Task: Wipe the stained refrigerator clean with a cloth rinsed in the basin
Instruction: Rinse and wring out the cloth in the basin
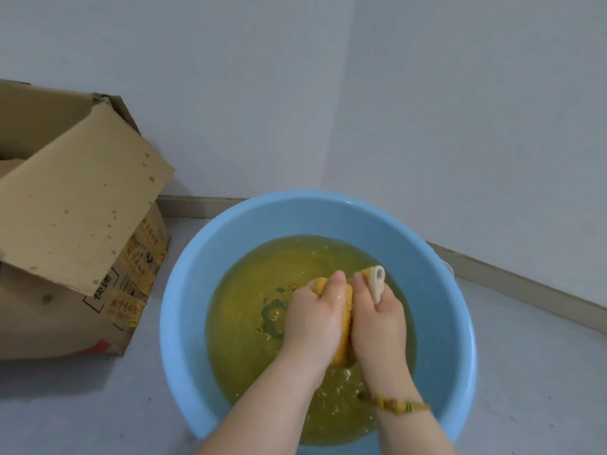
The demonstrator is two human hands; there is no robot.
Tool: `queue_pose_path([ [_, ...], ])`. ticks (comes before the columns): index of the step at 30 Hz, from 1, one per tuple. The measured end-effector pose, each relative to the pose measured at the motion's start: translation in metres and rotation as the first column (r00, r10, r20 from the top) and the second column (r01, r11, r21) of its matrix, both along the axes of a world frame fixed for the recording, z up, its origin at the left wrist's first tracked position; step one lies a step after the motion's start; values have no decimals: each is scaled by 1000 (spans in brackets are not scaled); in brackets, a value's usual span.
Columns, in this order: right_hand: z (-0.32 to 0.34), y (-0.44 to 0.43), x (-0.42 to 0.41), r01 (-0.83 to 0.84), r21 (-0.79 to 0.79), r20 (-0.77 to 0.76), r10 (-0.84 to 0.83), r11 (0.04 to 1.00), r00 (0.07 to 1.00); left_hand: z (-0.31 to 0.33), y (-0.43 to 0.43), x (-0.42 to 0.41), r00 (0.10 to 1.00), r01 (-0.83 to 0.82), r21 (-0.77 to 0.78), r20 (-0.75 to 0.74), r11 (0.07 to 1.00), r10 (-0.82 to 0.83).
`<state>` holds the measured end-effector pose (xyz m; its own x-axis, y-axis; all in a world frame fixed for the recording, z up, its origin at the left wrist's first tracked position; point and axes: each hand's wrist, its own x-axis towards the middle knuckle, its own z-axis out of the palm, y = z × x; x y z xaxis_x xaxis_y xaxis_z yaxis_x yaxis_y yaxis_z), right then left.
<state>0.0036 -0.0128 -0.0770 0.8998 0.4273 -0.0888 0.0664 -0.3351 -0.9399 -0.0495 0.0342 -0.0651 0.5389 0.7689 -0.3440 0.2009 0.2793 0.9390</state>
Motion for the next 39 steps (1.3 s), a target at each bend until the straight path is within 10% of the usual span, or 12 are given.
queue_pose_path([
  [4,4,-8,-15,-127,15,23,126,992,992,0,16,-3,998,-65,-117,4,991,66],
  [9,-1,-30,30,-171,-83,-408,123,982,905,12,24,-10,996,89,-300,27,950,-85],
  [13,8,-41,30,-317,-199,-109,301,927,947,15,32,-14,999,34,-227,30,973,-27],
  [17,0,-27,12,-646,-402,89,730,648,677,21,25,-11,990,133,-230,79,964,-118],
  [23,-14,-23,24,-398,-316,458,506,861,731,12,29,-14,929,337,-444,303,831,-215],
  [27,-8,-23,56,-88,-264,906,278,961,319,-2,31,-19,935,346,-589,285,730,-213],
  [31,-6,-15,67,163,-250,966,258,954,-28,-1,24,-16,953,275,-745,297,608,-67],
  [35,-11,-3,63,195,-223,959,251,955,-130,11,21,-4,938,73,-798,258,598,230],
  [39,-30,4,21,-149,-410,912,404,900,-69,-9,33,-6,928,-156,-710,134,687,349],
])
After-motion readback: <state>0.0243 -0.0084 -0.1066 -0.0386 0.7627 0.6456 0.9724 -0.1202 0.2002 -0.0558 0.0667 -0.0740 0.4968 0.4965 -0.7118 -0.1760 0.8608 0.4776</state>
